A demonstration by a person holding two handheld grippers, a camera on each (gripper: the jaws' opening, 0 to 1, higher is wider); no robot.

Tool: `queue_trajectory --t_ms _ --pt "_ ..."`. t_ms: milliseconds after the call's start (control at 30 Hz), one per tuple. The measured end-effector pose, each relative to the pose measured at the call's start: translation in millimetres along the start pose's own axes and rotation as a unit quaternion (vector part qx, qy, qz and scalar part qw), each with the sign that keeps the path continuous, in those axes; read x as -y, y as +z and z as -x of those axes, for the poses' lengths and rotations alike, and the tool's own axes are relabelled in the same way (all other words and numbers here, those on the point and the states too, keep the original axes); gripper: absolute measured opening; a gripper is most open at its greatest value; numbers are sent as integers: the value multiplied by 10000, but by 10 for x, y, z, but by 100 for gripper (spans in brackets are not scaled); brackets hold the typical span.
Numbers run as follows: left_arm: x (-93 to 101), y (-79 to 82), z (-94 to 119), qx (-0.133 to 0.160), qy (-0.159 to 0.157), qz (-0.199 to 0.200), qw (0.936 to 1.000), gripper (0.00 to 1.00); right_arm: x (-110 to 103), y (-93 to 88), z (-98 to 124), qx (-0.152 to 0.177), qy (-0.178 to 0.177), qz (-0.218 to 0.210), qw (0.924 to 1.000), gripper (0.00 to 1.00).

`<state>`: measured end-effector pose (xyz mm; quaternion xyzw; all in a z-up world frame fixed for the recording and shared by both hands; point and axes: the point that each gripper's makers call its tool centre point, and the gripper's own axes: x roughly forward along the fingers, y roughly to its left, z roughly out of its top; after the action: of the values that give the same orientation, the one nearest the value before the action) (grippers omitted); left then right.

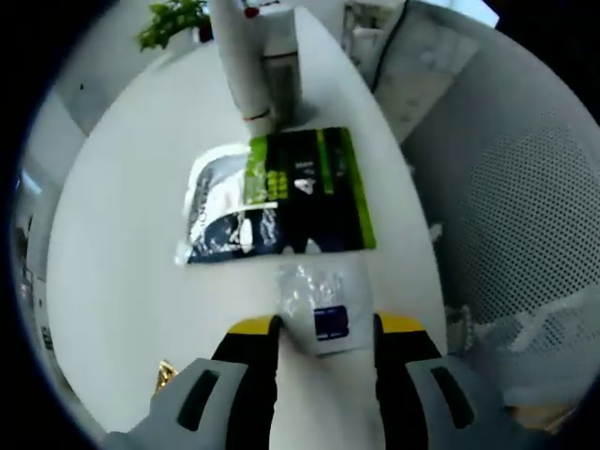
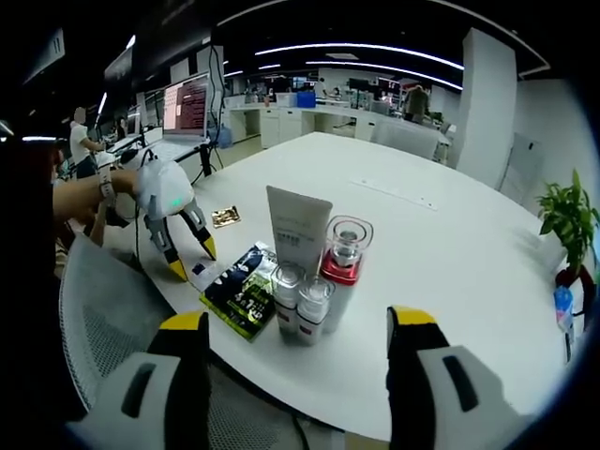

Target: Arrange the skincare products in the storage area until every visible bottle or jar stands upright without overlapping.

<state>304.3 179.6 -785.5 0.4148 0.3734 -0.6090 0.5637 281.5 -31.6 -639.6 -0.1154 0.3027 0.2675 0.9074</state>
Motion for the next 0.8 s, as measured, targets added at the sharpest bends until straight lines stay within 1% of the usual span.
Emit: queue_trajectory --t_ms 67,167,367,667,700,733,800 --pt "-6 -8 0 11 -1 59 10000 37 -11 6 -3 4 28 2 10000 78" --pt "-6 -6 4 70 -9 9 10000 37 -25 26 -7 23 54 26 10000 78" --pt "-7 3 2 48 -13 45 10000 37 -34 32 -17 13 71 54 10000 78" --pt "-13 14 -9 64 -20 20 10000 37 -42 -10 -11 -23 65 17 10000 78" --pt "-15 14 -9 58 -8 23 10000 38 -42 -13 -11 -22 63 14 10000 78" --pt "-37 10 -7 45 68 64 9999 40 -42 -16 -10 -23 59 9 10000 78" --pt "-102 5 -2 31 241 124 9996 47 -40 -20 -8 -24 54 2 10000 77"
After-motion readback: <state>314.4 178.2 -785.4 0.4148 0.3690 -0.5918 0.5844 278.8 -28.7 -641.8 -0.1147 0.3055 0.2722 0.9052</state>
